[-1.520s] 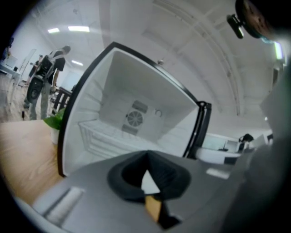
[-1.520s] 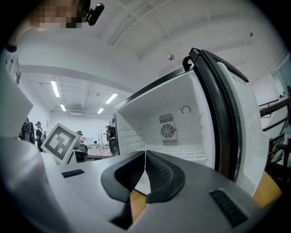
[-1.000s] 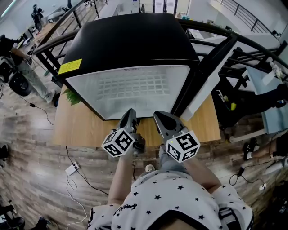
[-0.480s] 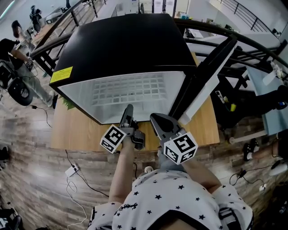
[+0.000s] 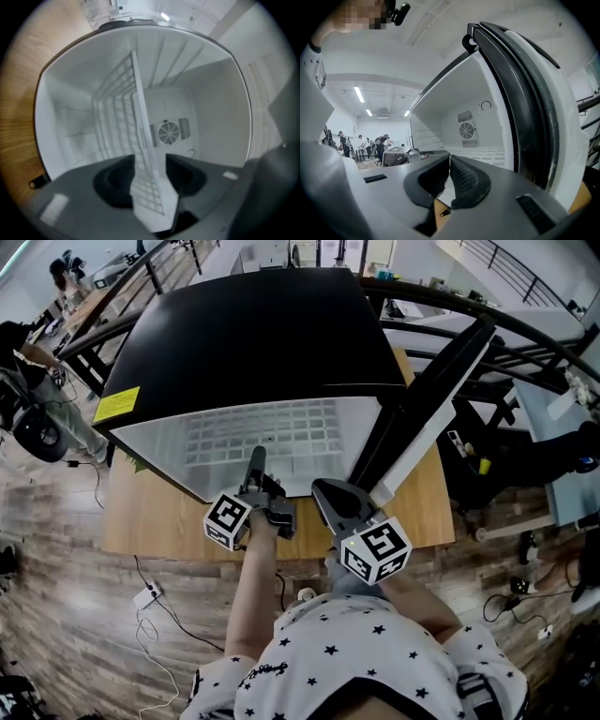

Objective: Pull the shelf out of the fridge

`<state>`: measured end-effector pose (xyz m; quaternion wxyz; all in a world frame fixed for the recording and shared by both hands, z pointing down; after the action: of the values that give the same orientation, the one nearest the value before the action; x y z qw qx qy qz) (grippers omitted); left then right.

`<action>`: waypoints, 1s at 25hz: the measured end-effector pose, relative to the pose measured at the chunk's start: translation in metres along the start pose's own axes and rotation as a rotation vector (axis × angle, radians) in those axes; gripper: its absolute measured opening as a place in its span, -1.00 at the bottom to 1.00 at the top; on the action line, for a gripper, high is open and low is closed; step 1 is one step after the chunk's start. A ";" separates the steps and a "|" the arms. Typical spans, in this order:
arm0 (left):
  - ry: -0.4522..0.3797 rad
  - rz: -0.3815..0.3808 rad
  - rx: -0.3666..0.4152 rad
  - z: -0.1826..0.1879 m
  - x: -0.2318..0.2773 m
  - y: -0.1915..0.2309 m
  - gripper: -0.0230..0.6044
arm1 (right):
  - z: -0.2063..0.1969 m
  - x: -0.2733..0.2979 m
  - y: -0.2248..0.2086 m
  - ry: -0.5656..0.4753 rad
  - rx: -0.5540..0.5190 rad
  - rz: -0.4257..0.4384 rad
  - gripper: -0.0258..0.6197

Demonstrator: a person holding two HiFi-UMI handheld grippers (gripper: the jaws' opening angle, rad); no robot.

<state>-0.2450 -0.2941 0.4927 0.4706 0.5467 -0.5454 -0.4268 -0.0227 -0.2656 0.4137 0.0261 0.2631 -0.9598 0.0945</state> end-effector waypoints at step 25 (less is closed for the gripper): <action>-0.081 0.010 -0.157 0.002 0.034 -0.001 -0.81 | -0.004 -0.010 -0.011 0.006 0.015 -0.052 -0.85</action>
<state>-0.2452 -0.3282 0.4931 0.4914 0.4877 -0.5317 -0.4878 -0.0084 -0.2691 0.4184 0.0294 0.2879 -0.9518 0.1017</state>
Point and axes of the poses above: the fingertips, and each gripper's own axes: x forward along the fingers, y to its left, z out of its top, the point moved 10 cm from there along -x, backward along the fingers, and after that the axes turned 6 degrees about z, right-handed, at the moved point
